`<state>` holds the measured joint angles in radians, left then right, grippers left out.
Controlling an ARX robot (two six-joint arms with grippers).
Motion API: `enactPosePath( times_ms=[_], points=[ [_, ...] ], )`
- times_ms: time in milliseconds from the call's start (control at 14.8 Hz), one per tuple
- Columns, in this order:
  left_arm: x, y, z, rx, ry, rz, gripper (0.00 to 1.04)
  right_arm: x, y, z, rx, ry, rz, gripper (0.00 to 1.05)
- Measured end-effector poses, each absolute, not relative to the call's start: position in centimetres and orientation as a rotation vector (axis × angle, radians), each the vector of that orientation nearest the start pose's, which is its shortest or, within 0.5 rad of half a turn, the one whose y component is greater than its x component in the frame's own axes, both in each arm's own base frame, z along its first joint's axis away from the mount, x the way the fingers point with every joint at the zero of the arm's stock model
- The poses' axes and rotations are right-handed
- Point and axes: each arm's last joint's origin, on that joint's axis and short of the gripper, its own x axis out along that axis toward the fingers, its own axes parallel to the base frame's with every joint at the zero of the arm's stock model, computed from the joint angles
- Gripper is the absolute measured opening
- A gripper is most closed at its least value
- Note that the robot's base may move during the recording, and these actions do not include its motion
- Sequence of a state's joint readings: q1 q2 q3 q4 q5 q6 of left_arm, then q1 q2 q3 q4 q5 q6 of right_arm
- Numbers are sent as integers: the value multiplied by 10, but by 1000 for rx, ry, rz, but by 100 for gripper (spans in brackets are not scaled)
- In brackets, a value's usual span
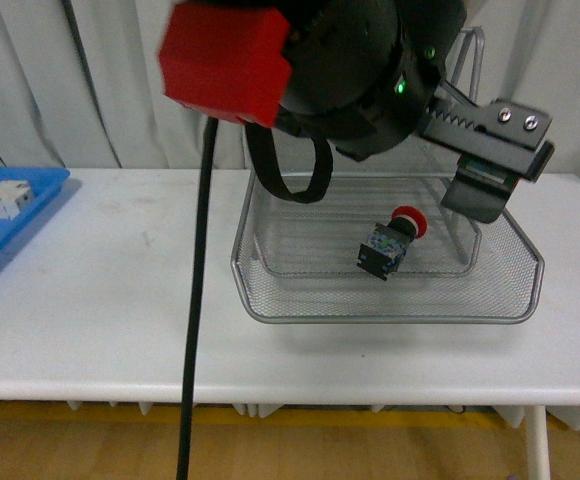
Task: Place button on rack with both arms
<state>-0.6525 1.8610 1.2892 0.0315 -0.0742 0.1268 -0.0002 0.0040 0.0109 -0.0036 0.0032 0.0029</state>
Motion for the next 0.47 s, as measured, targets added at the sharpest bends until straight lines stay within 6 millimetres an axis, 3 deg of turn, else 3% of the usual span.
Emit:
enactPosePath(
  times_ms=[203, 474],
  points=[
    [289, -211, 261, 197, 305, -563, 98, 97, 0, 167, 3, -3, -3, 98],
    [262, -163, 264, 152, 245, -444, 98, 97, 0, 167, 3, -3, -3, 98]
  ],
)
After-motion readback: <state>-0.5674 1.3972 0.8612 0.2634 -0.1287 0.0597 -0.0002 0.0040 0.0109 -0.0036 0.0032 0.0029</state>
